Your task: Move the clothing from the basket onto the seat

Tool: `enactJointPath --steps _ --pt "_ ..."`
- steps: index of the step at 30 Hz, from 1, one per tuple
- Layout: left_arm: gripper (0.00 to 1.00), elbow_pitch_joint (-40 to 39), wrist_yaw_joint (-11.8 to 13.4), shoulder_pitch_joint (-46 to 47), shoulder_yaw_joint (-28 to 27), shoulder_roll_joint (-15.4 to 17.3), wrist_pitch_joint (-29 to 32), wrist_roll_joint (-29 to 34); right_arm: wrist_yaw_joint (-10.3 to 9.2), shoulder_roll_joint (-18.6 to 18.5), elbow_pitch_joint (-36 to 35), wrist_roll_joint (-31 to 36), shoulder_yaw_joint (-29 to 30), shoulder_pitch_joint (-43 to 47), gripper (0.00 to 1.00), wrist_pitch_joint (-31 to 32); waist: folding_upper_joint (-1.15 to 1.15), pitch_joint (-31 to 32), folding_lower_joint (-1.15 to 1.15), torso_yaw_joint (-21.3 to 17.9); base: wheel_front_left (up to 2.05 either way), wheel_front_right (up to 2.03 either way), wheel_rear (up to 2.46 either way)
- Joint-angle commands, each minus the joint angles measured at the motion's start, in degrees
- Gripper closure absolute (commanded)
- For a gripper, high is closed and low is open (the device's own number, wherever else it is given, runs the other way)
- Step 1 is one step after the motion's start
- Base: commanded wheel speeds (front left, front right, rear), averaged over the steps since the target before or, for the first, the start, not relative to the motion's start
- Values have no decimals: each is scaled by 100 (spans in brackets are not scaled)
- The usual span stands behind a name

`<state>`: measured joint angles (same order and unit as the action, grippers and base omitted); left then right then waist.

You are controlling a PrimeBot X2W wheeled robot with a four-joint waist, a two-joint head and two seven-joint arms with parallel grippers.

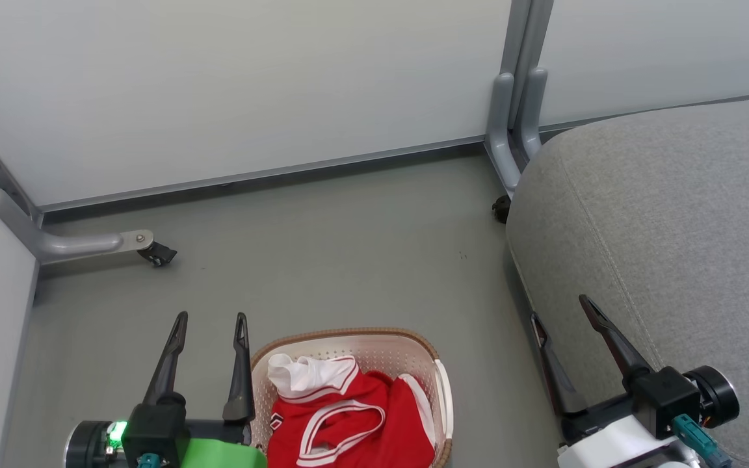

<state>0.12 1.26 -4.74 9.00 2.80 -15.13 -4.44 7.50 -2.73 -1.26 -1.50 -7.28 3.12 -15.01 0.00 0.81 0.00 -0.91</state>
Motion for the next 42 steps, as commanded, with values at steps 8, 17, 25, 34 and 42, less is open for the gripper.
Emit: enactJointPath --steps 8,17,25,34,42 --pt "0 173 -68 70 78 17 -3 -110 -2 -26 -72 24 38 -12 0 -25 0 -300 0 -3 0 0 0" --pt "0 629 -416 877 341 17 -1 -254 -2 -27 -269 105 308 -560 0 -20 0 -1516 0 166 0 0 0" --pt "0 1785 -839 1996 973 125 0 143 -2 -26 -459 162 462 -1308 0 -20 0 -2739 0 171 0 0 0" --pt "0 3359 -869 3449 2572 417 -1 -257 -3 -29 -696 46 657 -1920 0 -20 0 -3793 0 -2 0 0 0" --pt "0 5035 -870 4825 3774 325 -1 -735 -3 -24 -932 76 904 -2122 0 -20 0 -4535 0 -101 0 0 0"
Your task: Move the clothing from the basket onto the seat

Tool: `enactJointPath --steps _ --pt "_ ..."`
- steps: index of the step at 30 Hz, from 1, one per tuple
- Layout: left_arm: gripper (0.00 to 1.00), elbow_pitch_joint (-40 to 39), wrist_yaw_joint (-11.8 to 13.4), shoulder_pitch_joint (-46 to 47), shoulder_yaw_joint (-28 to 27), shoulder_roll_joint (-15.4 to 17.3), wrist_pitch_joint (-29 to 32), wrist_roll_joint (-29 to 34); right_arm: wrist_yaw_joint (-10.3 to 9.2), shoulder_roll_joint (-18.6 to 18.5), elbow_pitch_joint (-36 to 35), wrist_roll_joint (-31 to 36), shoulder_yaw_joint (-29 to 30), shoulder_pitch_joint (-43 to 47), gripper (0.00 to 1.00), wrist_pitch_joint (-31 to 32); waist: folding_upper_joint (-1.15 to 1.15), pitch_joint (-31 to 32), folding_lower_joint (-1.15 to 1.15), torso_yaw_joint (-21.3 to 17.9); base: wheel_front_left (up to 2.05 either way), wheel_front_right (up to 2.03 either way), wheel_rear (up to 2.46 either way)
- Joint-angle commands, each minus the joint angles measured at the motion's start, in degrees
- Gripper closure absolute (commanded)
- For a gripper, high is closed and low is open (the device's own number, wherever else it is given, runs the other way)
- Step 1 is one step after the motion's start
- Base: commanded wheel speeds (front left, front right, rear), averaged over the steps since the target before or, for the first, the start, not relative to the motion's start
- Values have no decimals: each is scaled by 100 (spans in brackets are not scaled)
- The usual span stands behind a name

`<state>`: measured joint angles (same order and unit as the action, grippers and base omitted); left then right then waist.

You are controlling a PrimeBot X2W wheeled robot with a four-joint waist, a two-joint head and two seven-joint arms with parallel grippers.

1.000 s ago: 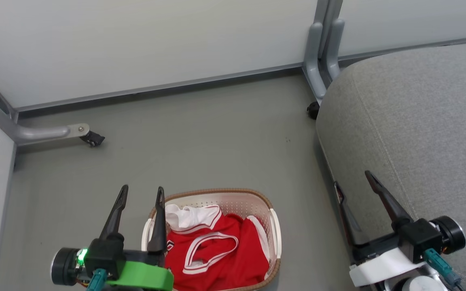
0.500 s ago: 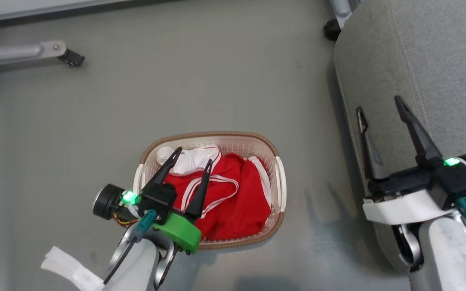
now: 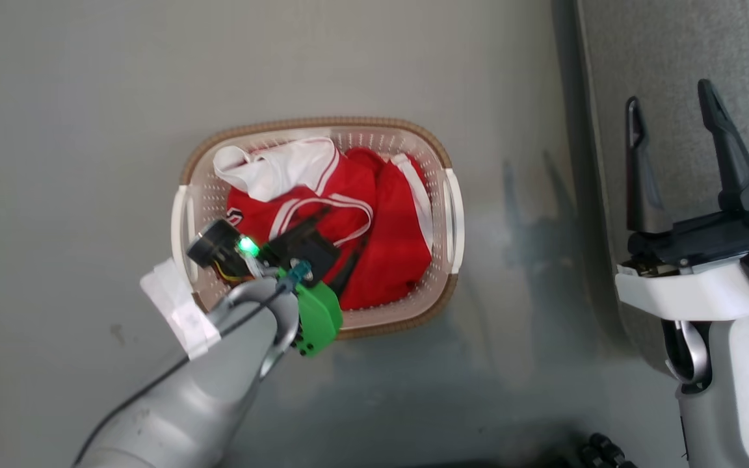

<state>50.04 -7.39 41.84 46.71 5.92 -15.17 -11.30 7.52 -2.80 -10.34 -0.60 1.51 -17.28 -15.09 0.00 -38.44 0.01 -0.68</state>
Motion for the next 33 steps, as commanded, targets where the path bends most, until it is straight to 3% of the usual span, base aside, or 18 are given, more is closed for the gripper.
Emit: enactJointPath --steps 1,9,17,27,33 --pt "0 293 -6 285 182 -22 3 -53 -6 -18 -43 -54 64 -100 0 -12 0 -702 -1 -141 0 0 0" --pt "0 1585 -6 1213 1292 -172 229 -322 -6 -15 -103 -294 60 -261 0 -12 0 -1257 -1 -335 0 0 0" --pt "0 1997 -7 1757 1939 88 480 -682 -6 -15 -54 -574 -30 -375 0 -12 0 -1698 -1 -557 0 0 0" --pt "0 2287 -7 2048 2200 410 807 -827 -6 -15 -24 -872 -116 -443 0 -12 0 -2083 -1 -746 0 0 0" --pt "0 2345 238 2126 2129 544 860 -924 -6 -15 -41 -1016 -173 -464 0 -7 0 -2280 -1 -887 0 0 0"
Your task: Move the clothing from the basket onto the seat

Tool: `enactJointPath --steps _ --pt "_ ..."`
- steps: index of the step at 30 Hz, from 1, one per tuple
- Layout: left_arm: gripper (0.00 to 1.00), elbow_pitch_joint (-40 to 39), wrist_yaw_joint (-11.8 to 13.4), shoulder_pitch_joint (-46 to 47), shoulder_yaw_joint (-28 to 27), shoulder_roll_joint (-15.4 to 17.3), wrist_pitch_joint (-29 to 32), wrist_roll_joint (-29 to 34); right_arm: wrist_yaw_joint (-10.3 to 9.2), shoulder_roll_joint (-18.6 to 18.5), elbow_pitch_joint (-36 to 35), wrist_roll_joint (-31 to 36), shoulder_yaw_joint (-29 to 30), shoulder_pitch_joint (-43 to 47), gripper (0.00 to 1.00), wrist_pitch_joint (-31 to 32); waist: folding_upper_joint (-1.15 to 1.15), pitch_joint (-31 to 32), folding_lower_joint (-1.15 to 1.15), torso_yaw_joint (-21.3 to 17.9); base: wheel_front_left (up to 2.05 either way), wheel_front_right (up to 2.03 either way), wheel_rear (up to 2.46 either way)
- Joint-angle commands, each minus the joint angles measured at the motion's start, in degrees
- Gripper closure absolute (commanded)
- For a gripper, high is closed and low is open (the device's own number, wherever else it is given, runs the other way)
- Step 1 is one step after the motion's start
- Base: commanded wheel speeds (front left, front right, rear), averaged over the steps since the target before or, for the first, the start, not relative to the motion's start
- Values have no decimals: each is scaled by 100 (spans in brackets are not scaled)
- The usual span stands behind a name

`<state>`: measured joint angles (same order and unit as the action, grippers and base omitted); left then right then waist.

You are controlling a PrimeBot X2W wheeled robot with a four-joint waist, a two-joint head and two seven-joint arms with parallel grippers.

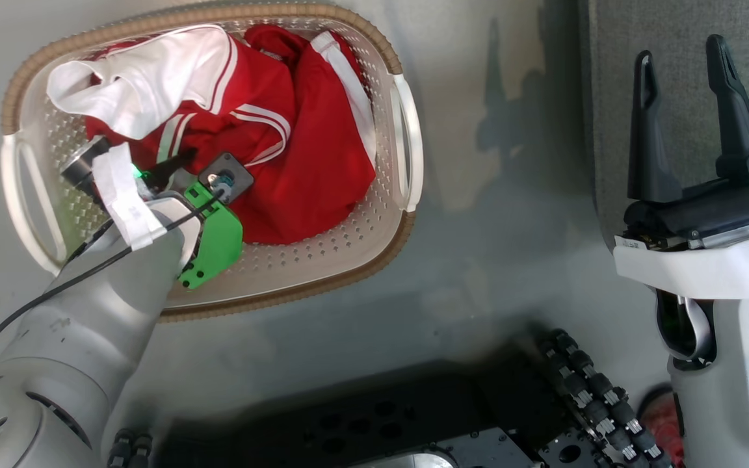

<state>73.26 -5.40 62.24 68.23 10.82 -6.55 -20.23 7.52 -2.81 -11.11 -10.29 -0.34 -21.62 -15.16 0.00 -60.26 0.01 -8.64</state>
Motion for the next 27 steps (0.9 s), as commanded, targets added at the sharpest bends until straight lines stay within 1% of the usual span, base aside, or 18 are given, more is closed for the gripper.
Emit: enactJointPath --steps 1,8,12,14,15,17,18,24,27 --pt "0 29 121 107 -59 66 -18 -49 -6 -13 35 -70 -2 -27 0 0 0 -132 -1 -108 0 0 0" --pt "0 48 339 203 -50 84 112 -91 -6 -13 101 -180 -33 -3 0 8 0 -353 -1 -152 0 0 0" --pt "0 56 379 232 -14 92 226 -98 -2 -13 112 -192 -21 -44 0 36 0 -480 -1 -151 0 0 0" --pt "0 57 343 251 17 93 267 -89 0 -13 125 -202 -7 -67 0 40 0 -532 -1 -146 0 0 0" --pt "52 60 319 247 25 97 302 -102 0 -13 140 -230 13 -75 0 41 0 -561 -1 -144 0 0 0" --pt "93 71 307 227 43 102 361 -117 14 -14 176 -248 34 -65 0 42 0 -584 -1 -124 0 0 0" --pt "100 76 317 224 51 103 371 -120 14 -13 184 -228 23 -62 0 44 0 -594 -1 -115 0 0 0" --pt "100 91 453 304 108 98 203 -60 15 -14 226 -177 6 -66 0 47 0 -637 -1 -77 0 0 0" --pt "100 86 458 312 110 91 152 -101 15 -14 221 -148 -65 -147 0 47 0 -599 -1 -95 0 0 0"
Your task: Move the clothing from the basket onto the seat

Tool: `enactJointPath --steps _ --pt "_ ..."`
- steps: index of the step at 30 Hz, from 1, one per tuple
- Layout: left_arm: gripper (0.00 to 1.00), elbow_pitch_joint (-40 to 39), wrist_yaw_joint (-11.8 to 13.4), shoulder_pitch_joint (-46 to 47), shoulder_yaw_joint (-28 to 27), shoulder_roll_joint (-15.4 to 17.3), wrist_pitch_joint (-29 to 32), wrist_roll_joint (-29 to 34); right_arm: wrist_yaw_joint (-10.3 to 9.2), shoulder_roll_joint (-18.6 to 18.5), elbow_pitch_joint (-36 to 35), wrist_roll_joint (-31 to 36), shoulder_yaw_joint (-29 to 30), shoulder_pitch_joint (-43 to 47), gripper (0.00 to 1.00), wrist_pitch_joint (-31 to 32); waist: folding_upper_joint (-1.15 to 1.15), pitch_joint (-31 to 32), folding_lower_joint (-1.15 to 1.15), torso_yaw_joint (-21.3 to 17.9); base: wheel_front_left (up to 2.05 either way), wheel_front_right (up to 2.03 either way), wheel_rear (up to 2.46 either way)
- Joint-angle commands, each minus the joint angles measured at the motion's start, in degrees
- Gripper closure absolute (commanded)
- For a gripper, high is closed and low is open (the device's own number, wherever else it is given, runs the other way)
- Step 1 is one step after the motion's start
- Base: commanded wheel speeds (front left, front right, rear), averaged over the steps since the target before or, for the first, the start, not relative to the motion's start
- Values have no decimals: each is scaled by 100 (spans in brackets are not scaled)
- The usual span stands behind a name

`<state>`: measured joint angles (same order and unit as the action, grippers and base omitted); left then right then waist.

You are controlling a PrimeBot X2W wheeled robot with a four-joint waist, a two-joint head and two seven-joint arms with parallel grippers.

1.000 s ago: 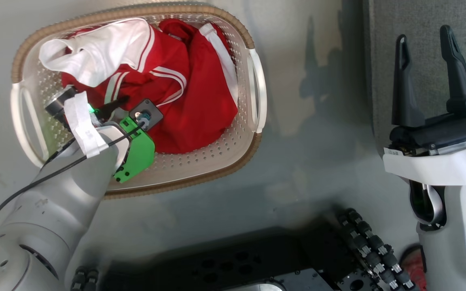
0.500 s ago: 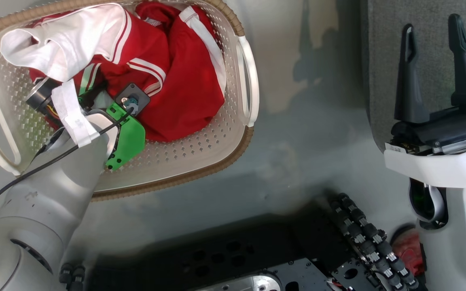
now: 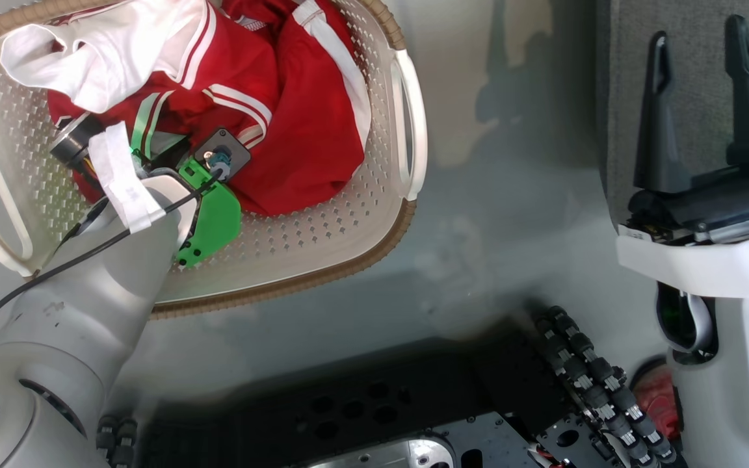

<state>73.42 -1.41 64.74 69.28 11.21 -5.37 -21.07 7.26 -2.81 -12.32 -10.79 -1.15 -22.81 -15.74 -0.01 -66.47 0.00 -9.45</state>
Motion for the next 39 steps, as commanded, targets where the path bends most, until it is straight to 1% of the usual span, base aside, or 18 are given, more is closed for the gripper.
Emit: enactJointPath --steps 1,7,12,15,20,22,27,32,39 --pt "100 67 57 32 -2 56 18 -39 42 -16 335 -89 -1 -48 0 104 1 68 0 -22 0 0 0" --pt "100 45 129 -371 -132 6 -274 -257 32 -18 357 -22 -194 -48 0 67 1 647 0 -135 0 0 0" --pt "100 40 155 -852 -246 -120 -547 -477 20 -15 412 123 -235 99 0 58 1 1389 0 -112 0 0 0" --pt "100 -7 168 -1178 -327 -227 -813 -592 20 -16 477 213 -264 199 0 58 1 1918 0 -49 0 0 0" --pt "100 -262 296 -1690 -492 -323 -985 -741 20 -16 586 331 -341 466 0 58 1 2824 0 72 0 0 0" --pt "100 -581 387 -1893 -611 -331 -991 -796 20 -17 631 381 -369 612 0 58 1 3222 0 135 0 0 0" --pt "100 -1444 616 -2562 -982 -200 -990 -781 20 -18 754 512 -442 1041 0 58 1 4179 0 342 0 0 0" --pt "100 -2195 769 -3106 -1395 -122 -992 -628 20 -19 858 602 -531 1380 0 58 1 4984 0 477 0 0 0" --pt "100 -3267 939 -3873 -2023 -41 -993 -375 20 -19 986 645 -609 1896 0 58 1 5981 0 545 0 0 0"
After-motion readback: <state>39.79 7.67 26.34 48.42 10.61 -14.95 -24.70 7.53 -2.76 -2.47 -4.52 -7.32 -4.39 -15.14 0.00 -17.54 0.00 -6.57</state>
